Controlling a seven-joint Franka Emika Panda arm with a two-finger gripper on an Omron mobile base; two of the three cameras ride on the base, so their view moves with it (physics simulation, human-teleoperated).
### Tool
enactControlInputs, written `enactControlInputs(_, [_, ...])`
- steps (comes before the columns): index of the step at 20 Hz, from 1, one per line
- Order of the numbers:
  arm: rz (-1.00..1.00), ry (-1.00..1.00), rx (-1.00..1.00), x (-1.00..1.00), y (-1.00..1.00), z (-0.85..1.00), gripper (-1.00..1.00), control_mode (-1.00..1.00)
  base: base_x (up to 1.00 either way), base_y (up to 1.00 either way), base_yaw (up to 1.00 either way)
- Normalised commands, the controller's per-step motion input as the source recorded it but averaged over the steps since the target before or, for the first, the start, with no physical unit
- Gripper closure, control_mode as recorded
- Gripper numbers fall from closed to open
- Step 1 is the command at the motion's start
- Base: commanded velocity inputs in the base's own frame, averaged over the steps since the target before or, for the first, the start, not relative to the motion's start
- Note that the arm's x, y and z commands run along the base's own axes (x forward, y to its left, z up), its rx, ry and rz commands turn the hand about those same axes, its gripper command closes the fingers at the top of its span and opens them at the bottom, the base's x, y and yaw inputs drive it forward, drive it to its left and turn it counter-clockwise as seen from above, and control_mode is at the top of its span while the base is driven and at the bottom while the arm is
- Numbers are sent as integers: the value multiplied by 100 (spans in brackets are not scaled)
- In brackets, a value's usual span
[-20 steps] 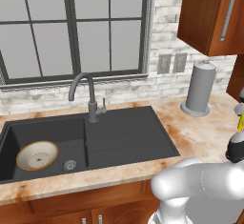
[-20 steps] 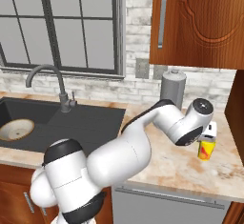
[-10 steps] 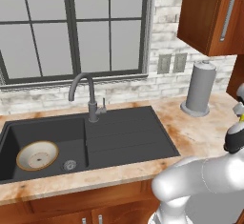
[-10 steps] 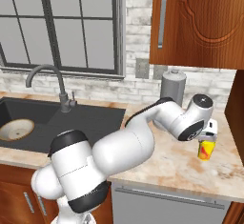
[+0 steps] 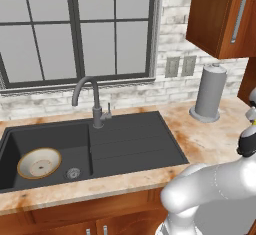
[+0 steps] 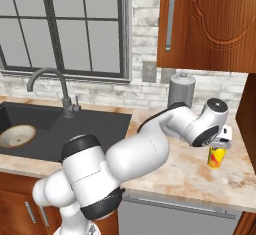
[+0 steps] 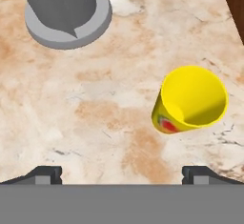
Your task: Remove the orange and orange from the sink. Then move the bowl and cup from the counter to the sink for washing.
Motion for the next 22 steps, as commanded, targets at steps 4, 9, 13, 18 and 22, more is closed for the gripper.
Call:
enactControlInputs(4, [0,0,0,4,-6,-6,-100,-100,0,0,0])
enactControlInputs(9, [0,0,0,5,0,-5,-100,-100,0,0,0])
enactControlInputs(13, [0,1,0,6,0,-8,-100,-100,0,0,0])
enactControlInputs(18, [0,2,0,8,5,-12,-100,-100,0,0,0])
enactControlInputs(22, [0,2,0,11,2,-13,-100,-100,0,0,0])
